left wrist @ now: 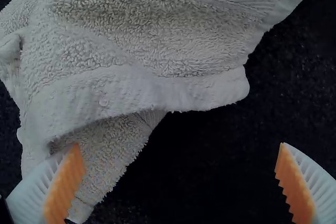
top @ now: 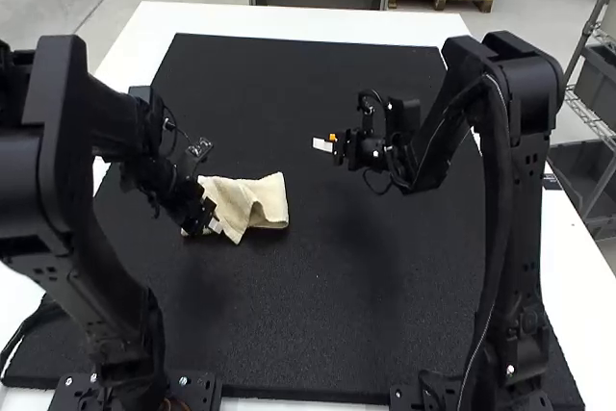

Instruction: Fold the towel.

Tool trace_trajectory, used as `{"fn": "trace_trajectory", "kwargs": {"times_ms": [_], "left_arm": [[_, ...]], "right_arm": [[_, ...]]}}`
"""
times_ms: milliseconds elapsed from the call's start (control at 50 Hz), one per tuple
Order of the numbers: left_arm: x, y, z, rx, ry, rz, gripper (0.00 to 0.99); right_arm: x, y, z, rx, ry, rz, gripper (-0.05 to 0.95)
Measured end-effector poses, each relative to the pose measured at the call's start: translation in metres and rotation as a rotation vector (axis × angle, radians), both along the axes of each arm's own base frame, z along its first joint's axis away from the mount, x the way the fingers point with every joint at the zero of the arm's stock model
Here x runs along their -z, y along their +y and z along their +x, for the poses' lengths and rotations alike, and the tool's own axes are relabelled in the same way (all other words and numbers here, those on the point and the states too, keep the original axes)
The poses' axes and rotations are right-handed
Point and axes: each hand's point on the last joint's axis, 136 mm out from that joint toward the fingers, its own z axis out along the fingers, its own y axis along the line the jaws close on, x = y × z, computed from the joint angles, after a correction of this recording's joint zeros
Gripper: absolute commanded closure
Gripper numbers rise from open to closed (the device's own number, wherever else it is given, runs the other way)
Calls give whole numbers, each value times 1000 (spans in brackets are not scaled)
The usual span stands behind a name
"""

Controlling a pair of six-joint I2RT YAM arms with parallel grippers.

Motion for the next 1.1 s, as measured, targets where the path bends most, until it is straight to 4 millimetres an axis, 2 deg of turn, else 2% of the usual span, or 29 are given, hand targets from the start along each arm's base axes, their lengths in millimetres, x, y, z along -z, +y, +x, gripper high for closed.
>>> {"fn": "trace_trajectory", "kwargs": {"times_ms": [380, 660, 860, 1100], "left_arm": [[9, 6, 18, -5, -46, 19, 144], [12, 18, 31, -39, -83, 28, 123], [9, 26, 42, -54, -130, 41, 97], [14, 27, 48, -54, -140, 43, 82]], "right_arm": [[0, -2, 1, 0, 0, 1, 44], [1, -1, -1, -7, 2, 3, 44], [17, -4, -2, -1, 35, -7, 44], [20, -5, -3, -1, 38, -8, 43]]}}
